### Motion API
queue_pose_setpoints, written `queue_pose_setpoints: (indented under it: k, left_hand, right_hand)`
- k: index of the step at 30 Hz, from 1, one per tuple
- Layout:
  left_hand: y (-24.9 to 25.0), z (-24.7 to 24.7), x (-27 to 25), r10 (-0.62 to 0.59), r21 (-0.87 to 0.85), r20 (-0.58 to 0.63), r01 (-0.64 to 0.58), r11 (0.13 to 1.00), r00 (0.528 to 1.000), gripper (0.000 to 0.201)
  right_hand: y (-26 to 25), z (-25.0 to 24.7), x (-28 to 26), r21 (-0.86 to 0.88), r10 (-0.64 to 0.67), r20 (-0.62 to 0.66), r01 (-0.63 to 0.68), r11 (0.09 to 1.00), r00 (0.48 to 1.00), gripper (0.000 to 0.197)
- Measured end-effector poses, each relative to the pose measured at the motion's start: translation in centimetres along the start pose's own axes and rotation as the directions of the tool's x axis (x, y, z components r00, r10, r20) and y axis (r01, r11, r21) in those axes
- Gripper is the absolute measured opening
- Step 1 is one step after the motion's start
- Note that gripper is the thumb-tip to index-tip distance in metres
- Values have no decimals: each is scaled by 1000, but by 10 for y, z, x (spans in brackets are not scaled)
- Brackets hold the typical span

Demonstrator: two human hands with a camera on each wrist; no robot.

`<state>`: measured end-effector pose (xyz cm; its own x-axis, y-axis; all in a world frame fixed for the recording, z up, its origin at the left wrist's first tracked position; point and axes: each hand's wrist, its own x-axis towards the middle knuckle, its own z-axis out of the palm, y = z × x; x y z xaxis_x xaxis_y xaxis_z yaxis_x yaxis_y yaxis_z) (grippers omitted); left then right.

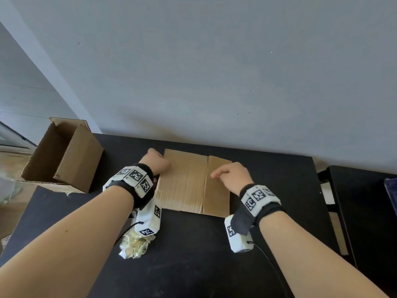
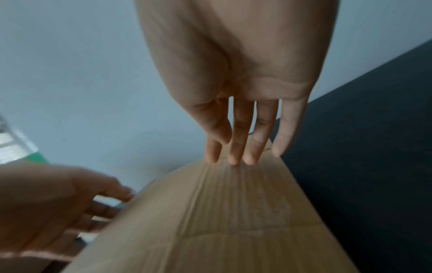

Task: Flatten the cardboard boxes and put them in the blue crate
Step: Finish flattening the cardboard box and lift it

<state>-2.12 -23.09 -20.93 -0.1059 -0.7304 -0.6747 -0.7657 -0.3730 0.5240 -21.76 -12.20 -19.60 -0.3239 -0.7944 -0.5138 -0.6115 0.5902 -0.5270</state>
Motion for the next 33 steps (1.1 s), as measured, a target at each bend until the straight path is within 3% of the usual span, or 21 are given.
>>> queue_pose_setpoints:
  k: [4,8,11,15,17,19,21,24,26,28,31,33]
  left_hand:
    - [2,-5,-4,35,-73,-20,-37,997,999,35]
    - [15,-4,-15,46,-168,-38,-52,984,998,33]
    - [27,2,-25,88,-246,118,-57,968,989,25]
    - [43,21,-35,149,-193,316,-91,977,937,11]
    - [49,32,-37,153,-143,365,-107,984,918,5]
    - [54,44,-38,131,-68,416,-113,991,900,10]
    - [58,56,-39,109,24,435,-133,991,894,13]
    - [65,66,-39,88,68,403,-126,990,911,15]
    - [70,69,-38,69,116,394,-124,986,917,31]
    - [70,71,-34,72,90,353,-111,990,933,31]
    - [58,74,-24,102,-34,116,-99,995,988,17]
    - [48,73,-21,95,-54,-66,-99,994,993,13]
  right_hand:
    - [16,-19,-6,103,20,-164,-3,995,986,39]
    - [24,-26,-3,144,46,-192,-18,989,980,22]
    - [25,-26,-5,202,83,-154,-51,978,985,17]
    - [34,-33,-6,76,158,-144,-149,986,977,43]
    - [46,-38,-8,113,241,-105,-229,967,965,53]
    - [62,-41,-12,140,320,-62,-310,941,945,81]
    - [76,-44,-16,122,360,-57,-351,928,931,96]
    - [92,-44,-17,74,355,-87,-350,934,931,90]
    - [99,-42,-17,91,344,-100,-336,938,934,83]
    - [100,-41,-16,132,329,-117,-313,940,937,76]
    - [101,-41,-12,220,329,-121,-298,929,936,70]
    - [104,-43,-10,268,329,-106,-292,918,938,69]
